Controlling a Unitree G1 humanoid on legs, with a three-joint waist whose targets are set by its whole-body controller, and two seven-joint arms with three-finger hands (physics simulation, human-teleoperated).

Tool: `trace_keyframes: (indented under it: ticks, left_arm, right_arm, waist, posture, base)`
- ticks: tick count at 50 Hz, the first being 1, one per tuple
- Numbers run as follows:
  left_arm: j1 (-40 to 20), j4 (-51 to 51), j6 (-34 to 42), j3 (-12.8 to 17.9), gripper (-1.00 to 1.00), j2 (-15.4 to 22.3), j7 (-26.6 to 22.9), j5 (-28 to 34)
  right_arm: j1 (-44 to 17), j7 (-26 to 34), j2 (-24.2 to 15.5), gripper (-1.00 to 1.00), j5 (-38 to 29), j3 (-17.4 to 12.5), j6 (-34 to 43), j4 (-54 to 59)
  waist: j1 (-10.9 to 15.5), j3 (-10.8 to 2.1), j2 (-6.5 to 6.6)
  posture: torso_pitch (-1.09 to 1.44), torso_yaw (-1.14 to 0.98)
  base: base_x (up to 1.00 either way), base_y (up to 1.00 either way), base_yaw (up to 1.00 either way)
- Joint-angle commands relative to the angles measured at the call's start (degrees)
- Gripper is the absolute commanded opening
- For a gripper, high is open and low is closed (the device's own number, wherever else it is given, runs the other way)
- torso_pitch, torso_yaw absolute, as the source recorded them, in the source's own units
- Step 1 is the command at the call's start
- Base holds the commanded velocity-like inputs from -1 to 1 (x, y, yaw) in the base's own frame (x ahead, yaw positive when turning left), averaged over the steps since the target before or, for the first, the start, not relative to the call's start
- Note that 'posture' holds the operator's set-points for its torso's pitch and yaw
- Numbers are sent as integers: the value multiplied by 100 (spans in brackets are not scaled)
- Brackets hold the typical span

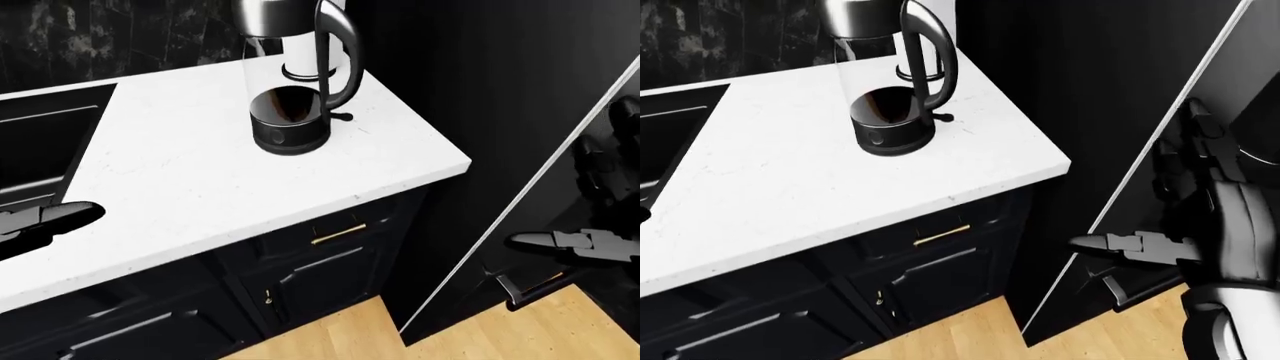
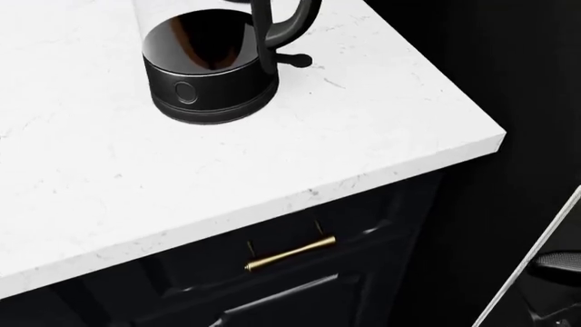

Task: Close the lid of the electric kettle.

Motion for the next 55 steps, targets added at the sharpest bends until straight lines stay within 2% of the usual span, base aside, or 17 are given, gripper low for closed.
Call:
trace_keyframes:
  ticks: [1,7,11,16,23,24,30,32,42,45,49,51,53,55]
  left_arm:
    - [-77,-114,-168,70,100,113,6,12]
    - [-87,-113,-163,59,100,122,14,8]
    - [-95,-124,-138,94,100,137,28,-27]
    - [-89,-128,-136,94,100,144,45,-45]
    - [-69,-119,-167,60,100,135,35,-6]
    - [-74,-120,-156,65,100,135,32,-7]
    - [-70,-92,-208,32,100,97,-13,66]
    - [-88,-119,-161,61,100,107,-2,32]
    - [-79,-75,-242,-11,100,56,-61,146]
    - [-78,-65,-254,-11,100,42,-90,180]
    - [-106,-90,-192,48,100,69,-74,122]
    - [-65,-70,-256,4,100,39,-102,184]
    - [-95,-89,-204,47,100,69,-69,119]
    - [-84,-89,-208,43,100,66,-72,127]
  right_arm:
    - [-70,-182,-98,97,497,-146,-189,-139]
    - [27,-612,-182,97,1169,-297,-304,-139]
    - [112,-831,-336,96,1383,-288,-326,-139]
    - [146,-856,-370,97,1421,-267,-356,-139]
    - [202,-696,-339,96,1080,-142,-441,-116]
    - [173,-672,-315,96,1073,-161,-398,-132]
    - [182,-720,-373,96,1103,-148,-371,-139]
    - [242,-634,-292,97,925,-44,-516,-74]
    - [192,-535,-238,96,840,-75,-408,-139]
    - [184,-545,-263,96,855,-87,-393,-139]
    - [174,-540,-259,96,839,-91,-383,-139]
    - [165,-496,-224,97,780,-82,-391,-137]
    - [149,-458,-195,97,699,-69,-411,-122]
    - [150,-417,-183,96,629,-45,-441,-94]
  waist:
    - [2,-84,3]
    - [6,-72,-9]
    - [7,-70,-17]
    - [6,-68,-29]
    - [12,-73,-35]
    - [22,-185,-9]
    - [64,-160,25]
    - [71,-153,26]
    - [121,-141,104]
    - [125,-135,49]
    - [116,-49,-195]
    - [110,-90,-149]
    - [144,-123,-202]
    - [139,-163,-140]
  posture:
    - [0,0]
    - [0,0]
    - [0,0]
    - [0,0]
    - [0,0]
    - [0,0]
    - [0,0]
    - [0,0]
    - [0,0]
    - [0,0]
    - [0,0]
    - [0,0]
    - [0,0]
    - [0,0]
  base:
    - [0,0,0]
    - [0,0,0]
    - [0,0,0]
    - [0,0,0]
    - [0,0,0]
    - [0,0,6]
    - [0,0,19]
    - [0,0,26]
    - [0,0,28]
    - [0,0,38]
    - [0,0,46]
    - [0,0,50]
    - [0,0,50]
    - [0,0,51]
